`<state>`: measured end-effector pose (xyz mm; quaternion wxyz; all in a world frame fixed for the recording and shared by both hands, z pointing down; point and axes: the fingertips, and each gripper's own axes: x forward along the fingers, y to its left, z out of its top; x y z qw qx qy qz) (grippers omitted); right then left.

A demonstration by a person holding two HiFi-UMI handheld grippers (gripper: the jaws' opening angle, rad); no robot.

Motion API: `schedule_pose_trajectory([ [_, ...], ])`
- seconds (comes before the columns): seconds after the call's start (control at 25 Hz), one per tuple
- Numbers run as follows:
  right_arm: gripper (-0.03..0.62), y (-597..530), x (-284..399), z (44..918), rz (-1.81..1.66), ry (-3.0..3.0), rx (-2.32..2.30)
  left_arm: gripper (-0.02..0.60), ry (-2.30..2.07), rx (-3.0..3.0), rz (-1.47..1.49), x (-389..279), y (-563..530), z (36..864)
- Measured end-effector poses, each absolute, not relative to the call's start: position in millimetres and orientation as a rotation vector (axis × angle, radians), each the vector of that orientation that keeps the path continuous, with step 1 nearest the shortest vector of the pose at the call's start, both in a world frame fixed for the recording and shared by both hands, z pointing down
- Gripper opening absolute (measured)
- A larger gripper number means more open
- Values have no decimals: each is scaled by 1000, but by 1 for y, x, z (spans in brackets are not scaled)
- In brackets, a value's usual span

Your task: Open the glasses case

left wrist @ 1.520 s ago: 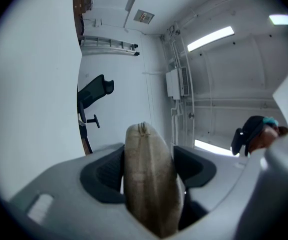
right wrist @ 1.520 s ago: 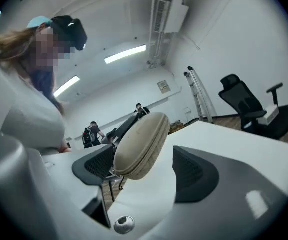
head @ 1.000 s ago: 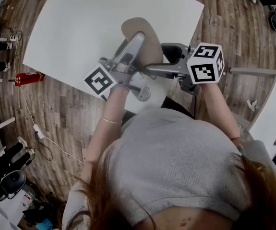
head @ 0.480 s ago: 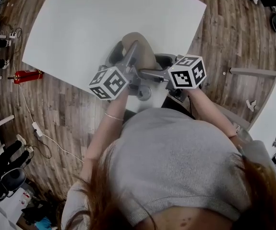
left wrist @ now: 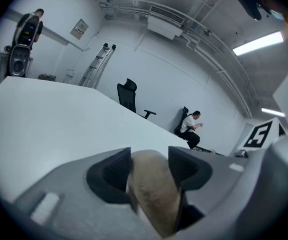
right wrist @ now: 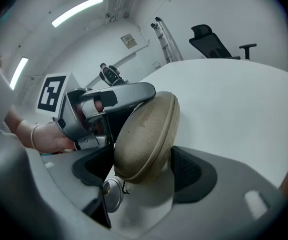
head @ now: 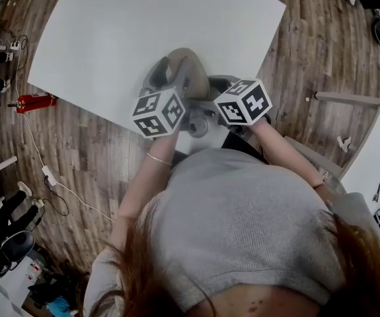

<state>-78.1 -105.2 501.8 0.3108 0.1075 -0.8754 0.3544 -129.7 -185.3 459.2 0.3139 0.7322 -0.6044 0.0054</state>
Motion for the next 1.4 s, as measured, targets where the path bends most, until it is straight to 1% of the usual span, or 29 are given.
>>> schedule_pose_trajectory([
  [0.12,381,-108,-81,500,800,-2299,291,232,-1596,1957,64,-130,-187,460],
  [0.24,387,-111,-83,496,666,-2288,301,244,-1598,1992,110,-127,-188,461],
  [0.32,385,-111,-79,494,641,-2294,306,245,-1596,2000,111,-124,-187,460],
  [0.48,382,-116,-75,473,682,-2376,335,245,-1629,1999,61,-128,-184,449],
  [0.6,378,-124,-75,446,603,-2452,377,238,-1681,1992,-24,-138,-178,430],
  [0.68,329,-132,-76,419,510,-2542,421,213,-1696,2001,-103,-137,-171,410],
  [0.72,295,-136,-76,403,454,-2602,450,198,-1701,2012,-135,-135,-167,401],
  [0.8,166,-146,-75,371,346,-2725,519,172,-1719,2033,-167,-126,-161,386],
  [0.88,107,-152,-74,349,265,-2812,574,147,-1753,2051,-167,-121,-157,376],
  [0.92,66,-154,-74,343,229,-2840,595,118,-1776,2056,-162,-121,-156,371],
  [0.96,25,-154,-75,338,194,-2862,611,62,-1802,2059,-158,-122,-155,366],
  [1.0,5,-154,-75,334,164,-2879,621,9,-1824,2064,-157,-122,-153,360],
  [1.04,5,-153,-74,331,139,-2892,626,2,-1841,2077,-161,-121,-151,354],
  [1.4,5,-128,-75,308,62,-3008,527,2,-1851,2261,-178,-95,-134,316],
])
